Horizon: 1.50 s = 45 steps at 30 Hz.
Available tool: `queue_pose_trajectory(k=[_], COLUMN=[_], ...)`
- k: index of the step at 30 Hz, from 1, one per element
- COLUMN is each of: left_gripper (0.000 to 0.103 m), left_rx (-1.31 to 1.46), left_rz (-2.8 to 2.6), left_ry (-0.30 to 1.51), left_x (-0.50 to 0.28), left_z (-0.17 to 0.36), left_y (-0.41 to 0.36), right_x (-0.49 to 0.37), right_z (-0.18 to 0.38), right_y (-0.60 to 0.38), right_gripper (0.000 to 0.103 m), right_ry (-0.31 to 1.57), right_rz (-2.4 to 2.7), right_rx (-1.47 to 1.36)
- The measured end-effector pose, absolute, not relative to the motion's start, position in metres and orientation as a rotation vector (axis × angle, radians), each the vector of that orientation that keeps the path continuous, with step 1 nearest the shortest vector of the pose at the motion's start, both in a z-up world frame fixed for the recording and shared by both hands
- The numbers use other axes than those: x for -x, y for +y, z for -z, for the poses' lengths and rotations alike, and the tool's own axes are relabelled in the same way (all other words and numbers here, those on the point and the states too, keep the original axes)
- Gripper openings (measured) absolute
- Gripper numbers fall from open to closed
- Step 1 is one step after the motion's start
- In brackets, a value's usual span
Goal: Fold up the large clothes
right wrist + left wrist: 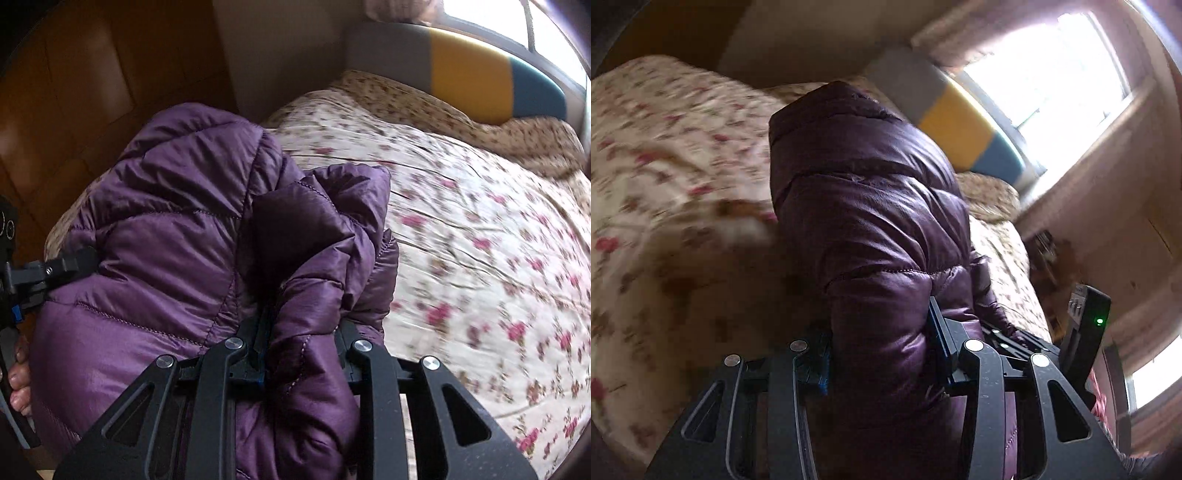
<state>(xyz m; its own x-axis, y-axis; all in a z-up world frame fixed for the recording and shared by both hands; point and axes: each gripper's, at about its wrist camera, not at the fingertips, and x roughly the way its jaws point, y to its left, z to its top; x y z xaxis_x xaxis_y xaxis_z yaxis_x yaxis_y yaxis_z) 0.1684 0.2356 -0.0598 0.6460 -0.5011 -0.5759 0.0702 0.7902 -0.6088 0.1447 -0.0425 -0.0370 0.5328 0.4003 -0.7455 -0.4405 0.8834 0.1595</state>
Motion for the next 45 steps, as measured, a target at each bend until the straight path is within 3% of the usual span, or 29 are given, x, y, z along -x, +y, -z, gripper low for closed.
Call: queue_pose_trajectory(k=[7,20,30,38,45], left_gripper=[0.068,0.068,0.068,0.068,0.068], left_rx=[0.570,0.418,0.316,0.274,0.238], left_rz=[0.141,-0.013,-0.074,-0.080,-0.060], left_ry=[0.857,0.805,0.757,0.725,0.729], left_x=[-0.156,-0.138,-0.117,-0.099,-0.093], left_z=[0.085,0.071,0.045,0.034,0.036], left_y=[0.253,0.225,0.220,0.215,0.205], right_x=[-0.147,-0.130,-0.116,-0.075,-0.059], right_z=[0.050,0.052,0.026,-0.002,0.003], right_y=[-0.017,-0.006,-0.009,-0.015,-0.023], right_gripper=[0.027,0.032,0.046,0.045,0.042], right_ry=[0.851,0.803,0.767,0.689,0.727], right_rz=[-0.478,-0.440,-0.397,-0.454,-0.464], right_rx=[0.123,0.154,0.147,0.156,0.186])
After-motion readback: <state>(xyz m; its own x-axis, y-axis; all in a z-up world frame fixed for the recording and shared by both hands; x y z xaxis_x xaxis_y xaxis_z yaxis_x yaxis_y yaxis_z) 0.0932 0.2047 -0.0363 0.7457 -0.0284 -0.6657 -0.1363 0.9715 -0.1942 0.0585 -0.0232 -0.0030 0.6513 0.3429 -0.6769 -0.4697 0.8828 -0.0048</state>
